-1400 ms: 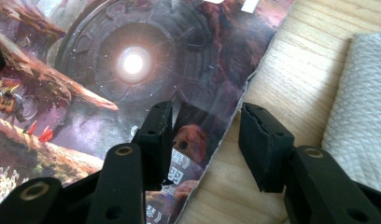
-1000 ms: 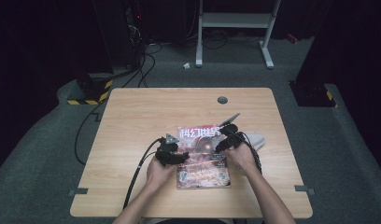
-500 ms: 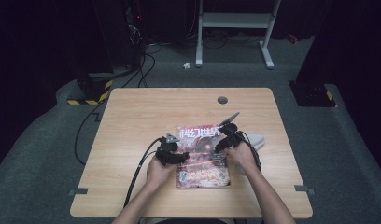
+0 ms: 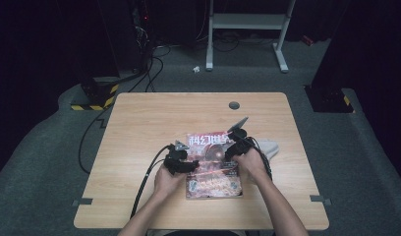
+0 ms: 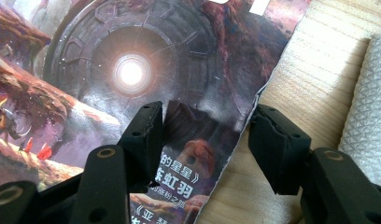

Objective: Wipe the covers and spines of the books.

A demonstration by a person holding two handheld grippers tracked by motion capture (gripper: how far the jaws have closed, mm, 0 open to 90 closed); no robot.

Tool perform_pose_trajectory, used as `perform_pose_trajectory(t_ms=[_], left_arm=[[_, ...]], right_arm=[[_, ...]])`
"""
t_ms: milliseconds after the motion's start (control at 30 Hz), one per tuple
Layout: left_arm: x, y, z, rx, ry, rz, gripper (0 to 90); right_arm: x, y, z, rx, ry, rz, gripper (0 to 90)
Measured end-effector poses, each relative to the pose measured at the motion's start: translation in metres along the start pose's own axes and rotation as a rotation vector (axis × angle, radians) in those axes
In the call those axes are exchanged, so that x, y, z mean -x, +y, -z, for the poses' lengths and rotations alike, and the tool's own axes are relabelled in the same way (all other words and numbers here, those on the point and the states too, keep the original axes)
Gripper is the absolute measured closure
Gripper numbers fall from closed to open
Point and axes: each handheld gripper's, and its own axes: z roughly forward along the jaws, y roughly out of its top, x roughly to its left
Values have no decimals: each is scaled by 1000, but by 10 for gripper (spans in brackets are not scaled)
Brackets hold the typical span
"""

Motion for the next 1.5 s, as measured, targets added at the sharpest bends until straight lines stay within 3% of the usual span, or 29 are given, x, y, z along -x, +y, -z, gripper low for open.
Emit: perform_pose_trajectory(t_ms=[133,433,567,933,1067,1100,1233,1367,1500], left_arm=[[0,0,0,-1,-1,-1,406],[1,0,0,-1,1,1,407],[1,0,0,-1,4,3,407],[2,0,0,2,8,5,415],[2,0,-1,3,9,6,415],[2,0,0,1,10,6,415],[2,0,0,0,10,8,416],[2,0,0,-1,11,8,415],[2,1,0,-2,10,8,415]], right_arm=[[3,-3,1,22,26,-16,472],[5,-8,3,44,55,-3,508],[4,-10,6,52,69,25,520],[3,-15,13,66,130,46,538],[-1,-15,15,90,167,58,554],[-7,-13,13,82,163,76,551],[-12,-12,8,65,145,93,551],[-13,-11,9,68,166,75,569],[-21,-8,7,74,177,90,588]])
